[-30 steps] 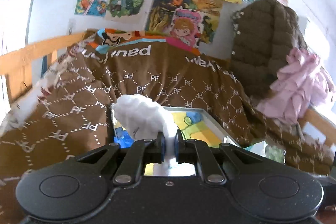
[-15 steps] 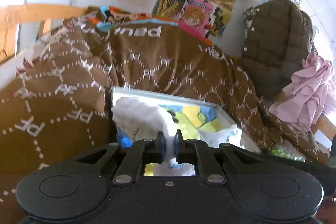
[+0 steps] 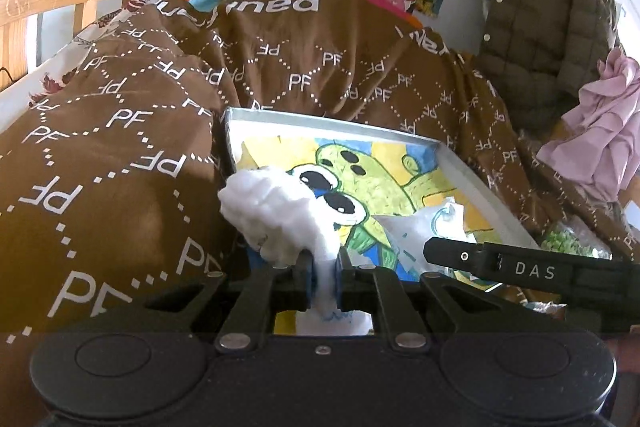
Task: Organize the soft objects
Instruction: 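Carry the white cloth and wrapper with both tools over the frog-painting tray, then open both tools to drop the cloth and wrapper into the tray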
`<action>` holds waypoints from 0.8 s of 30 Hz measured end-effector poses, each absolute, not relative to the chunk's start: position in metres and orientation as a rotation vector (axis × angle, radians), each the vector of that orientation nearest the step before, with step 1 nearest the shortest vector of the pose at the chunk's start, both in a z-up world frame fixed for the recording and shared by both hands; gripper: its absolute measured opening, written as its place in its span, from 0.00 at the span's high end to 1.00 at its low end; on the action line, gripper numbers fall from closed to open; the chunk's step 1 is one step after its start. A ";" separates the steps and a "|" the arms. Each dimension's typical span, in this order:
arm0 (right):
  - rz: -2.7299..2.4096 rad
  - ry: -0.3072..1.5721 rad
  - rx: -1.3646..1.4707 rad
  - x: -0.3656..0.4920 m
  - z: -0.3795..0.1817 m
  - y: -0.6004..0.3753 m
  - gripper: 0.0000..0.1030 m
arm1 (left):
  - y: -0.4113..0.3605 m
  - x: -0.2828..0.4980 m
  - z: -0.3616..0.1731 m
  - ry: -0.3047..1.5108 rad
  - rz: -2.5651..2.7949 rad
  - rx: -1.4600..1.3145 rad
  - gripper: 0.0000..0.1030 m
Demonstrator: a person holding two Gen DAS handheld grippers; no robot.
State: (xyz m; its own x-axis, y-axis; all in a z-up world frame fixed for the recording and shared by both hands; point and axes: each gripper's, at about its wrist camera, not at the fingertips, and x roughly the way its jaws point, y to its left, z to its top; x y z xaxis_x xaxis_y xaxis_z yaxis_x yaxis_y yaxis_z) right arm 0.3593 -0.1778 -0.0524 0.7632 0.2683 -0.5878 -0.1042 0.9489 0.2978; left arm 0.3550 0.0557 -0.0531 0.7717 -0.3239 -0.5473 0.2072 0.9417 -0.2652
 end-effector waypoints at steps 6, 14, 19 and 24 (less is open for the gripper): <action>0.209 0.680 0.263 0.359 -0.052 -0.181 0.33 | 0.051 0.353 -0.049 0.654 -0.260 -0.180 0.79; 0.235 0.627 0.311 0.348 -0.035 -0.191 0.12 | 0.061 0.340 -0.041 0.629 -0.250 -0.264 0.47; 0.245 0.550 0.328 0.330 -0.014 -0.201 0.04 | 0.071 0.317 -0.021 0.530 -0.212 -0.317 0.30; 0.262 0.427 0.297 0.295 0.014 -0.207 0.00 | 0.074 0.286 0.004 0.428 -0.171 -0.315 0.12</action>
State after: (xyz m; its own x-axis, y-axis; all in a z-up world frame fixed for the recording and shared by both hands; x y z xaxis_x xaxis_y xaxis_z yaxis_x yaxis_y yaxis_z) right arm 0.2953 -0.2072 0.0139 0.8782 0.3087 -0.3655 -0.1854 0.9239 0.3348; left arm 0.2858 0.0743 0.0044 0.8964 -0.2279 -0.3801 0.0965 0.9375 -0.3345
